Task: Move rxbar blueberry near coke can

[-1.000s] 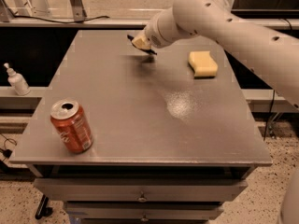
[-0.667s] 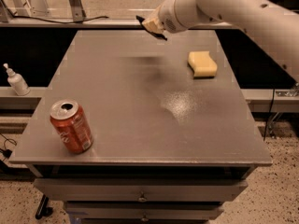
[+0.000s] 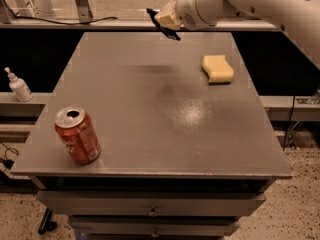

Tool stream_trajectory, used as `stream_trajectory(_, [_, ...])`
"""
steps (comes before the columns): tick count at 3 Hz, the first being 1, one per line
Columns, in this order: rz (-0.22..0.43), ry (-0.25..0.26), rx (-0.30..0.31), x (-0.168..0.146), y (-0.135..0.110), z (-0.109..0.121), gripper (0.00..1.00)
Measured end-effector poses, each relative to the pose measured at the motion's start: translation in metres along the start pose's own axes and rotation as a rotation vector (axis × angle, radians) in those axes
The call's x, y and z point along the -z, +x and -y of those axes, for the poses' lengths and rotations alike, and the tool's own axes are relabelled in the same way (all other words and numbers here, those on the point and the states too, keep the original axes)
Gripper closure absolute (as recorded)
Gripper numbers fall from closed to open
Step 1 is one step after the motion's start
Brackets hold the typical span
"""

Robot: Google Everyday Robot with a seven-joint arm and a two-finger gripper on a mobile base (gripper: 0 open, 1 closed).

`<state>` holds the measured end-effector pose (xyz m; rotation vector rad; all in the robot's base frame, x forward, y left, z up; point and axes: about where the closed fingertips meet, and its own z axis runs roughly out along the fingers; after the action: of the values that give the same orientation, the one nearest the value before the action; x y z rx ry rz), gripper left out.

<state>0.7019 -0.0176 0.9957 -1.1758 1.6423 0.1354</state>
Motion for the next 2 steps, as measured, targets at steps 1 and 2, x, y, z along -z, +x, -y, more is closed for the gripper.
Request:
stream_trajectory(1, [0.023, -0.028, 0.009, -0.002, -0.004, -0.009, 1.00])
stream_trajectory(2, [0.080, -0.078, 0.011, 0.015, -0.013, -0.044, 1.00])
